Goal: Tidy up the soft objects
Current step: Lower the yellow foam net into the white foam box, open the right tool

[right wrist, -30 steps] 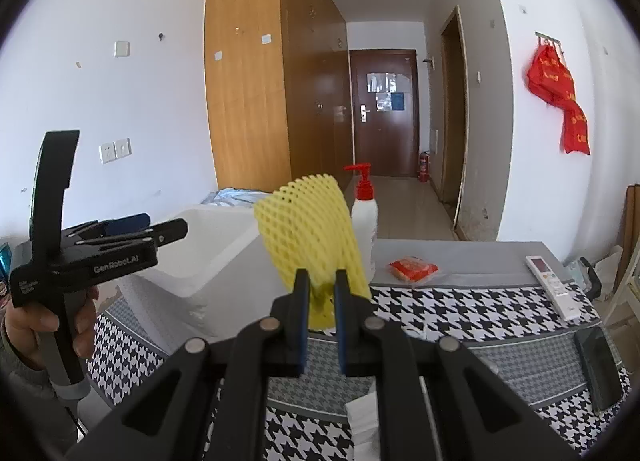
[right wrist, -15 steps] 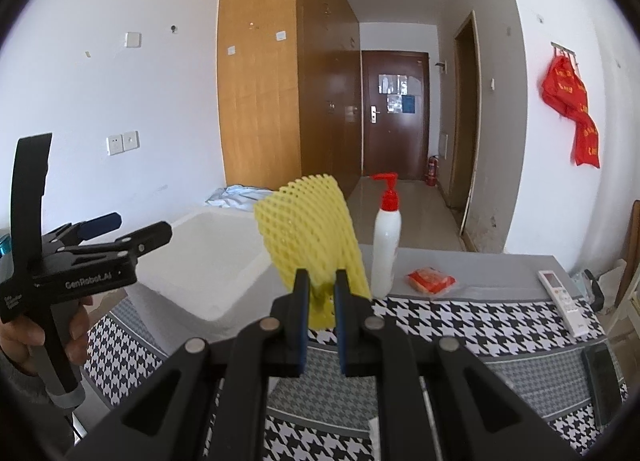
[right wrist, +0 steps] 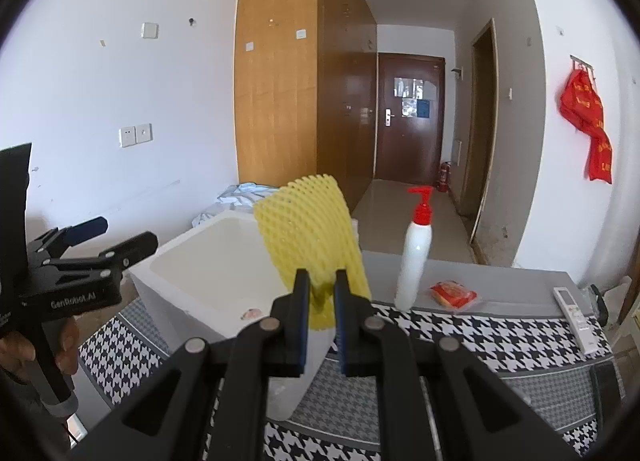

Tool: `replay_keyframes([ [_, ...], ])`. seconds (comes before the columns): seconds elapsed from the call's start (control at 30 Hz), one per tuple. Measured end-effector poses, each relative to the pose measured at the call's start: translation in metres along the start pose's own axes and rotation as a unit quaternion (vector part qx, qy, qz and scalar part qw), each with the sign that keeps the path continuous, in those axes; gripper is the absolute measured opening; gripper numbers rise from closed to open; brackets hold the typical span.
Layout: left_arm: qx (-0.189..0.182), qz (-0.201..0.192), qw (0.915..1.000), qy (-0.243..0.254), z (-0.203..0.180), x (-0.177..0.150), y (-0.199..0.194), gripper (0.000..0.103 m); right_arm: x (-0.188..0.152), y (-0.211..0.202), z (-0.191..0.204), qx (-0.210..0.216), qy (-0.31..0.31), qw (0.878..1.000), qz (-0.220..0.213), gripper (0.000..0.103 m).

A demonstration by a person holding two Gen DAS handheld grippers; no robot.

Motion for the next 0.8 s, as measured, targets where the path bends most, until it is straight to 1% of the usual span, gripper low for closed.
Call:
replay_keyframes([
  [0.5,0.017,0.001,0.9998,-0.013,0.024,-0.012,-0.011,0.102,0.010,0.021,0.026,0.016,-0.017,1.000,0.010,0.015],
  [0.8,0.016,0.002,0.9997,-0.016,0.030,-0.020,-0.020,0.102,0.013,0.033,0.034,0.026,-0.015,0.999,0.022,0.015],
])
Point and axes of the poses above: each gripper's, at about its wrist camera, not at the fingertips, and y roughly the way its jaws point, z to its left, x to its top, the point moved 3 cm from there along y, roughly the way its jaws point, and after that the axes turned 1 degree about -y, right-handed, at the moved point
